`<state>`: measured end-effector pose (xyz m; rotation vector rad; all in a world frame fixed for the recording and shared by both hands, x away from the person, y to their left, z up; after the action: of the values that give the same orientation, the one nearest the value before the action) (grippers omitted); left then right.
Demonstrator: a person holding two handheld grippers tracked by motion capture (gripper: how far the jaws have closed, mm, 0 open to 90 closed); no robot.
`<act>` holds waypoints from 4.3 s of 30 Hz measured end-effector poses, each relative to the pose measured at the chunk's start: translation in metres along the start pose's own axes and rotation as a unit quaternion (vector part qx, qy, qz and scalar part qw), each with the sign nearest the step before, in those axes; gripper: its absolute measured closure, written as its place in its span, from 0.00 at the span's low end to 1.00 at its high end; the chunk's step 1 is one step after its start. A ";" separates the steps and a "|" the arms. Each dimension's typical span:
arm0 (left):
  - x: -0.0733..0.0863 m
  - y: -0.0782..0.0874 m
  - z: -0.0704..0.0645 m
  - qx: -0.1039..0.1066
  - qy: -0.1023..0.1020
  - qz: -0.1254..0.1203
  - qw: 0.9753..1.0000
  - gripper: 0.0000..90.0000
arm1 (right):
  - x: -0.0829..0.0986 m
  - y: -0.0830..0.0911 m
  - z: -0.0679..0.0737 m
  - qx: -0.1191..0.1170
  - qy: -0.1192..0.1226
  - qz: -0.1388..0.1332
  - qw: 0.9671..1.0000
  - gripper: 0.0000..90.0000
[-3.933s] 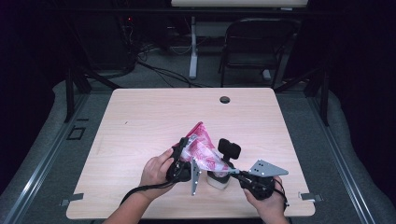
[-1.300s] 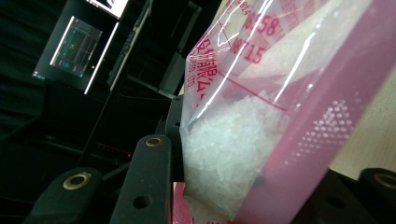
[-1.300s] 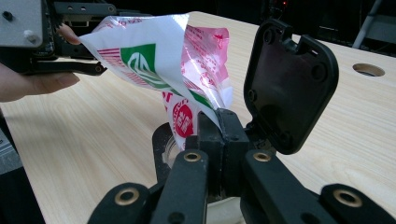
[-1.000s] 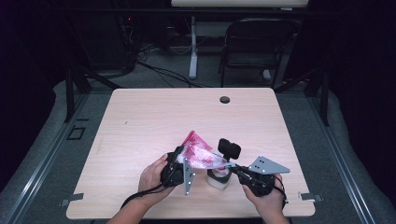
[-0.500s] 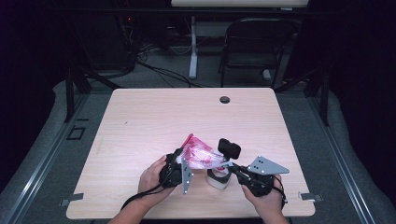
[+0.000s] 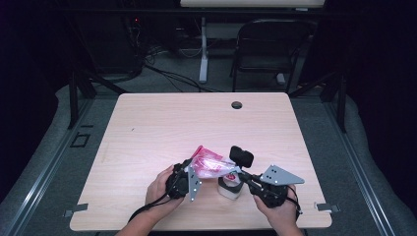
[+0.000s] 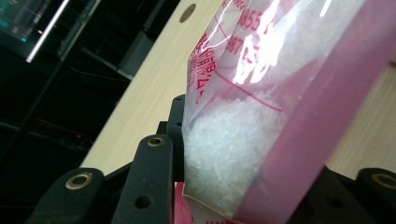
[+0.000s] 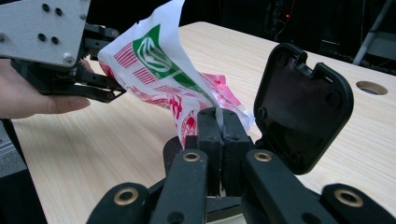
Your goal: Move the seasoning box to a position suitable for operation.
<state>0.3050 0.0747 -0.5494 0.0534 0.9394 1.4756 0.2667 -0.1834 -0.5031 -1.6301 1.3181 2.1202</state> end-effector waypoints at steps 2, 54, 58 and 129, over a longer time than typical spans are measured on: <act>0.001 0.000 0.000 0.009 0.005 0.002 1.000 0.78 | 0.000 0.001 0.000 0.001 0.003 0.001 1.000 0.99; 0.023 -0.027 0.004 0.204 0.180 0.014 0.962 0.79 | -0.002 -0.003 0.004 -0.026 -0.014 -0.021 0.999 0.76; 0.024 -0.028 0.005 0.207 0.185 0.015 0.960 0.80 | -0.002 -0.002 0.004 -0.025 -0.016 -0.025 0.999 0.75; 0.125 0.001 0.090 0.138 0.336 0.038 0.931 0.81 | 0.014 -0.004 -0.007 -0.008 -0.042 -0.019 0.999 0.70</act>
<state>0.3323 0.2259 -0.5516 -0.2292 1.7143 1.4421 0.2688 -0.1909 -0.5172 -1.5409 1.2401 2.1573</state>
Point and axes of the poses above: each handheld gripper's, and its own axes: y roughly backward along the jaws, x roughly out of its underside, z roughly to its left, the point moved 2 cm from there along -y, roughly forward along the jaws, and after that the axes turned 11 degrees about z, right-handed, at the moved point
